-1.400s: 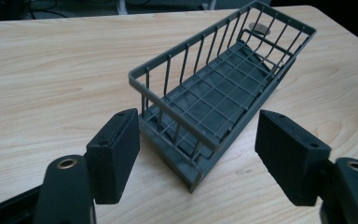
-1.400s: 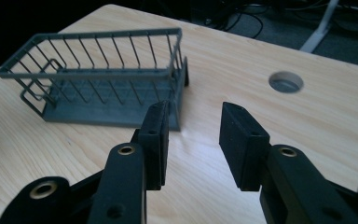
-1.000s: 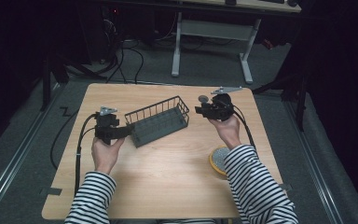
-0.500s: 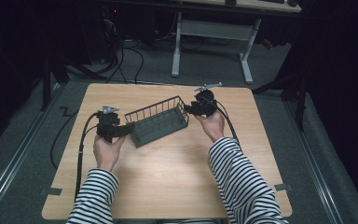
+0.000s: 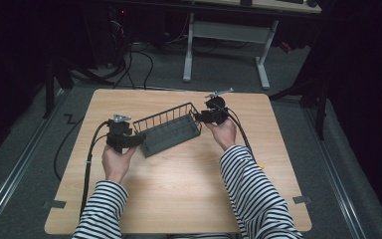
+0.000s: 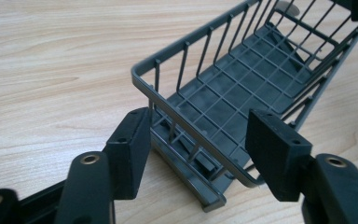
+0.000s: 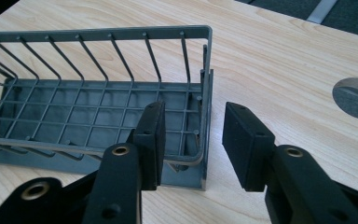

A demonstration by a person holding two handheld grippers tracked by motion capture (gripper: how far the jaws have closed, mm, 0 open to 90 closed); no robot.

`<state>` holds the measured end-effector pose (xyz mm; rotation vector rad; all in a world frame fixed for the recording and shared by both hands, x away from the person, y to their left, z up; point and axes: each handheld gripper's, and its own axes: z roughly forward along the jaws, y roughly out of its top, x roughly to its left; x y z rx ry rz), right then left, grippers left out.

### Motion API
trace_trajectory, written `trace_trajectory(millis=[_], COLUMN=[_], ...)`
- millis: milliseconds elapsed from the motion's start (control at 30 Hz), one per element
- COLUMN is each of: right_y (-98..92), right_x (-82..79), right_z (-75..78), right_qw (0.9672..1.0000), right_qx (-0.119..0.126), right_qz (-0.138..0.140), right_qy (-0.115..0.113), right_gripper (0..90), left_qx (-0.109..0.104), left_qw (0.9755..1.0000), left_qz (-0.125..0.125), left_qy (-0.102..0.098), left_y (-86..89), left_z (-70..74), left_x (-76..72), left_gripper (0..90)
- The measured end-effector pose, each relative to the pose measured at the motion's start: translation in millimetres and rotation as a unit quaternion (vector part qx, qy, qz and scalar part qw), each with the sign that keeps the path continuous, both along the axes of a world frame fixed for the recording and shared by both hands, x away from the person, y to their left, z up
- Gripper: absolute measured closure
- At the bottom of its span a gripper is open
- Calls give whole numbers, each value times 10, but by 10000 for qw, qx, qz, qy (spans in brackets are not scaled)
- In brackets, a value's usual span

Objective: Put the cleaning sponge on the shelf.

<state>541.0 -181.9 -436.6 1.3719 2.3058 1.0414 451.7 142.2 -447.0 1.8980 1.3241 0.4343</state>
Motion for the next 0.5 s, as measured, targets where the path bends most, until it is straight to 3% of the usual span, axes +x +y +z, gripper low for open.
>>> trace_trajectory(millis=[267,500], right_y=[-15,-43], right_x=[-27,-115], right_z=[-5,-22], right_qw=[9999,9994], right_qx=[-23,-226], right_qz=[101,183], right_qy=[66,212], right_gripper=[651,682], left_qx=[-80,-138], left_qw=[10000,9996], left_qz=[-58,-236], left_qy=[-4,5], left_y=[3,-21], left_z=[-35,-39], left_x=[-42,-120], left_gripper=[467,493])
